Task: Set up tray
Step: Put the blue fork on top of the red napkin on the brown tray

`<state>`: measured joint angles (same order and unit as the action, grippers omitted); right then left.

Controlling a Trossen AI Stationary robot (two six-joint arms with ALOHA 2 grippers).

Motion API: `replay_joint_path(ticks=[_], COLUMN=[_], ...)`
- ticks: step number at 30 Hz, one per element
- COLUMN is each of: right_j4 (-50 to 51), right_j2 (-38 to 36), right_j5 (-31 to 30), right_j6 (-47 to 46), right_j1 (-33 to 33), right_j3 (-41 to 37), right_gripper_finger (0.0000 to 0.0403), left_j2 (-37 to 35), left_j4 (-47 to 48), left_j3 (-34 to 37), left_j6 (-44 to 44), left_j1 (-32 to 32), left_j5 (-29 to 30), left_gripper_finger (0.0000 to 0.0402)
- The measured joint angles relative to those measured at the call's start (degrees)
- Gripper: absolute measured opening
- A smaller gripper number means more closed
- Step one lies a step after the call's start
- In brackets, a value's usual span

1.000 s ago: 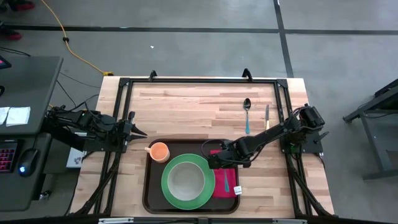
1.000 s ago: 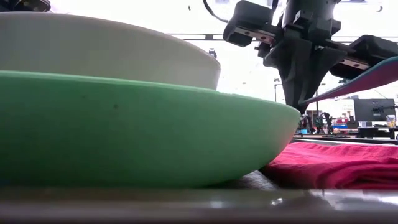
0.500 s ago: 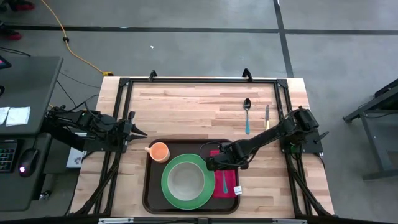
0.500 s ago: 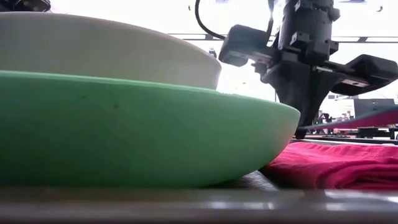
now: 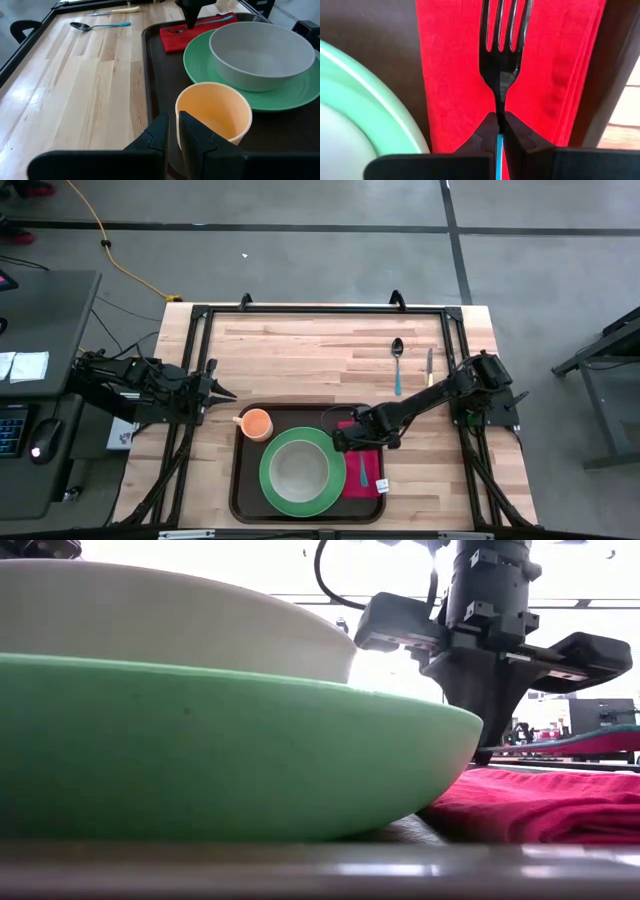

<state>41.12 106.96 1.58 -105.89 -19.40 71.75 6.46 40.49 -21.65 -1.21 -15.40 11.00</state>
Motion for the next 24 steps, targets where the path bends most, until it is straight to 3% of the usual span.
replay_joint_path(ticks=[24], right_j4=[-6.1], right_j2=[2.99], right_j5=[3.91], right_j6=[-0.98], right_j1=[-0.13], right_j3=[0.04], right_gripper_finger=[0.0], left_j2=[0.0], left_j4=[0.15], left_j3=[0.0], left_j6=[0.0], left_j1=[0.0], left_j5=[0.0], left_gripper_finger=[0.0074])
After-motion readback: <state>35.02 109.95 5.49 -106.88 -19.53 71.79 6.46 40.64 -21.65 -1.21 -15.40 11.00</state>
